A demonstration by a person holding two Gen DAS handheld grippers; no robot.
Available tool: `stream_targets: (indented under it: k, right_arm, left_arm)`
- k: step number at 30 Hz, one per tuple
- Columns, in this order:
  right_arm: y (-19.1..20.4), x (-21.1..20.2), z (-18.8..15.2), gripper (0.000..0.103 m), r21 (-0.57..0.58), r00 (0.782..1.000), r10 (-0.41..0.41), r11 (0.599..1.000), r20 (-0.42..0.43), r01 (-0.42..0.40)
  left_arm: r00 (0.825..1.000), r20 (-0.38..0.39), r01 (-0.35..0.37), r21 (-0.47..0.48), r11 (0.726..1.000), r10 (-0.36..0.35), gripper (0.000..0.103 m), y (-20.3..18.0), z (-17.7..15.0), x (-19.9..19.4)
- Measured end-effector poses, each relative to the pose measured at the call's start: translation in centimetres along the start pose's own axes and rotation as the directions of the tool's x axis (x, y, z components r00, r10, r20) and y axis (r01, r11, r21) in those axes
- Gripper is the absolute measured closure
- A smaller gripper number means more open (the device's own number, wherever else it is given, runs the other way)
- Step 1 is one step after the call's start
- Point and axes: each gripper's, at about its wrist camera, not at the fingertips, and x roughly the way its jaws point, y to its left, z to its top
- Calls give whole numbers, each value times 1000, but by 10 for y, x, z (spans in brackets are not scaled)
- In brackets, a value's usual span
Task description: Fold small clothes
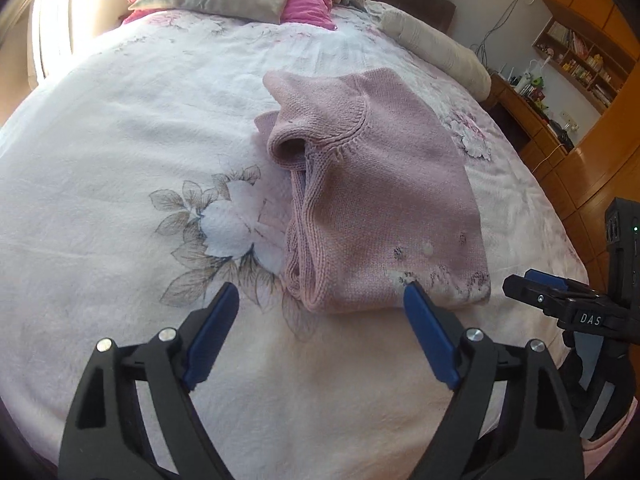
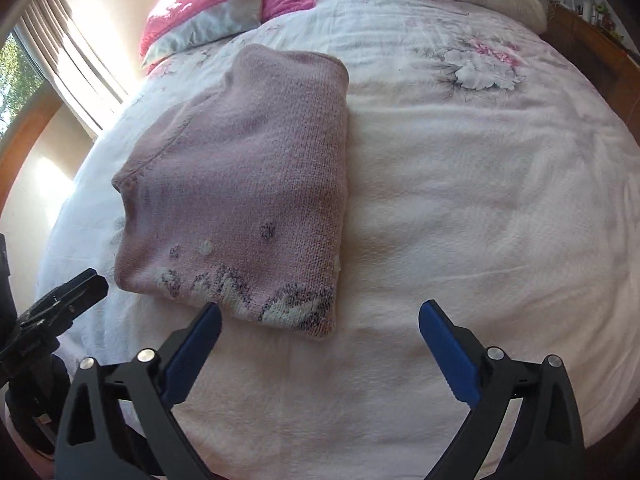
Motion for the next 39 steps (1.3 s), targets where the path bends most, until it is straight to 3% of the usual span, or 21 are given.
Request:
stream_targets:
  k: [7,18,30,39]
  right_arm:
    - [21,-42,-17,4,-10,996,-40,999,77,41]
    - [48,-90,-34,4,-30,981,-110,993,162,116]
    - [57,-100,-43,4,-28,975,-147,988,169,154]
    - [59,-92,-46,4,-20,977,-164,985,139,169]
  left_arm:
    - [994,58,-92,27,995,90,13,-29,-10,-47]
    - [986,104,-139,46,989,134,12,-45,-24,-89]
    - [973,129,-202,58,978,193,11,-53,-35,-109]
    - [973,106,-213,52,976,207,11,-51,-38,-106]
